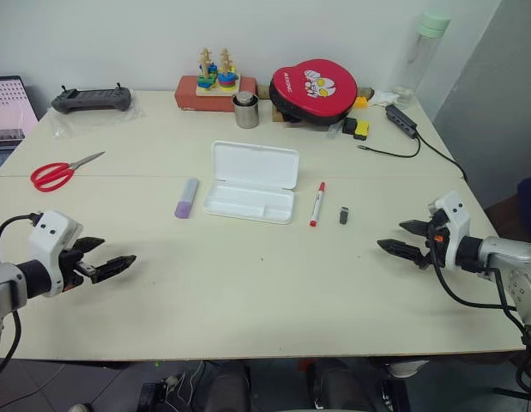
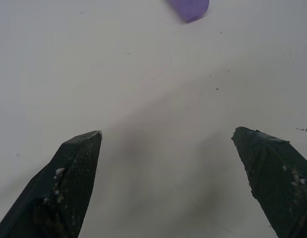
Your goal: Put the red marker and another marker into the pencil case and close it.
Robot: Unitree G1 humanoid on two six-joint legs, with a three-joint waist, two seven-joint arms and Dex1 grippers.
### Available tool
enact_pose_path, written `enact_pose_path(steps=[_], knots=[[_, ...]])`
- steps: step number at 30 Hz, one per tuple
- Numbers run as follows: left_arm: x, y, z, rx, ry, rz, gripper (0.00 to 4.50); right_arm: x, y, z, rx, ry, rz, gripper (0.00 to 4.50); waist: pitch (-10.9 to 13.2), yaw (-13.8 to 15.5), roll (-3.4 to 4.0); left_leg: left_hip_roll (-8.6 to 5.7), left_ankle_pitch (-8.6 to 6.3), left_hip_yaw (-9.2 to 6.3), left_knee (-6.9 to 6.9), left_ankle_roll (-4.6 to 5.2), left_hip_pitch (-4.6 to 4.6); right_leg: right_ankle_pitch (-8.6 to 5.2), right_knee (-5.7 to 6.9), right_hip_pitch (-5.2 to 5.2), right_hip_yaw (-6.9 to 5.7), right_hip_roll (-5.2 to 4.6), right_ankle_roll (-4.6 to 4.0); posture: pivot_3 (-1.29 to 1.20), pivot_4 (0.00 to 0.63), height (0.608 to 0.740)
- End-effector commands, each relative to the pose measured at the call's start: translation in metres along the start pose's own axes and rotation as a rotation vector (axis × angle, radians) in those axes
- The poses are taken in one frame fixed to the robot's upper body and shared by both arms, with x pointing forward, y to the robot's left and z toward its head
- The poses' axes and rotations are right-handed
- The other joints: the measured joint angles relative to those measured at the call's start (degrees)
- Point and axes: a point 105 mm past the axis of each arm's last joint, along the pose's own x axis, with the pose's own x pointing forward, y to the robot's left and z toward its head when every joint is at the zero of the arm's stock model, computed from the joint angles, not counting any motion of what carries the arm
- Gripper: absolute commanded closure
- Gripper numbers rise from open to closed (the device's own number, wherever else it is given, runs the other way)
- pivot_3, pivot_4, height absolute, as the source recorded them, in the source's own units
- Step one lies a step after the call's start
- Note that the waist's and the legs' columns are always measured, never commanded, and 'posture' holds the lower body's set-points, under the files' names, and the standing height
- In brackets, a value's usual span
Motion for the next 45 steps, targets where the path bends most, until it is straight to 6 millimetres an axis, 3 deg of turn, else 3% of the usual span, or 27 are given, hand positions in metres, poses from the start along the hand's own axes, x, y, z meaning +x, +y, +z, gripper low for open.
enact_pose_path(steps=[1,15,18,24,28,31,34,45], knots=[[0.0,0.0,0.01,0.023,-0.033,0.007,0.0,-0.003,0.005,0.011,-0.038,-0.029,0.015,0.02,0.0,0.0,0.0,0.0,0.0,0.0,0.0,0.0,0.0,0.0,0.0,0.0,0.0,0.0,0.01,0.0,0.15,0.74],[0.006,-0.003,0.018,0.008,-0.078,-0.026,0.0,-0.006,0.005,0.008,-0.047,-0.02,0.018,0.02,0.0,0.0,0.0,-0.01,0.0,0.0,0.02,0.0,0.02,0.02,0.06,0.01,0.01,0.01,0.03,0.0,0.15,0.74],[0.013,-0.017,0.033,0.01,-0.156,-0.106,0.0,-0.001,0.021,0.023,-0.091,-0.051,0.115,0.02,0.0,0.01,0.0,-0.01,0.0,0.01,0.02,0.0,0.03,0.03,0.08,0.01,0.01,0.01,0.04,0.0,0.15,0.74],[0.041,-0.081,0.095,0.107,-0.456,-0.364,0.0,0.048,0.065,0.072,-0.275,-0.103,0.314,0.02,0.0,-0.15,0.0,0.01,0.04,0.01,0.16,0.01,0.08,0.15,0.19,0.04,0.04,0.04,0.23,0.0,0.15,0.74],[0.056,-0.12,0.133,0.105,-0.599,-0.478,0.0,0.091,0.088,0.084,-0.344,-0.092,0.38,0.02,-0.06,-0.06,-0.09,0.01,0.06,-0.02,0.42,0.02,0.02,0.21,0.25,0.12,0.04,0.09,0.28,0.0,0.15,0.74],[0.061,-0.141,0.14,0.108,-0.616,-0.536,0.0,0.119,0.1,0.084,-0.371,-0.068,0.406,0.02,-0.06,-0.05,-0.09,-0.04,0.05,-0.01,0.51,0.02,-0.07,0.34,0.25,0.12,0.12,0.08,0.11,0.0,0.15,0.74],[0.061,-0.149,0.139,0.095,-0.625,-0.561,0.0,0.141,0.104,0.08,-0.377,-0.044,0.402,0.02,-0.05,-0.07,-0.08,-0.06,0.04,-0.01,0.48,0.02,-0.09,0.38,0.27,0.1,0.09,0.08,0.04,0.0,0.15,0.74],[0.054,-0.131,0.137,0.072,-0.641,-0.447,0.0,0.188,0.116,0.07,-0.41,0.047,0.405,0.02,-0.04,-0.29,-0.05,-0.03,0.05,-0.07,0.45,0.03,-0.02,0.38,0.33,0.1,0.03,0.11,0.03,0.0,0.15,0.74]])
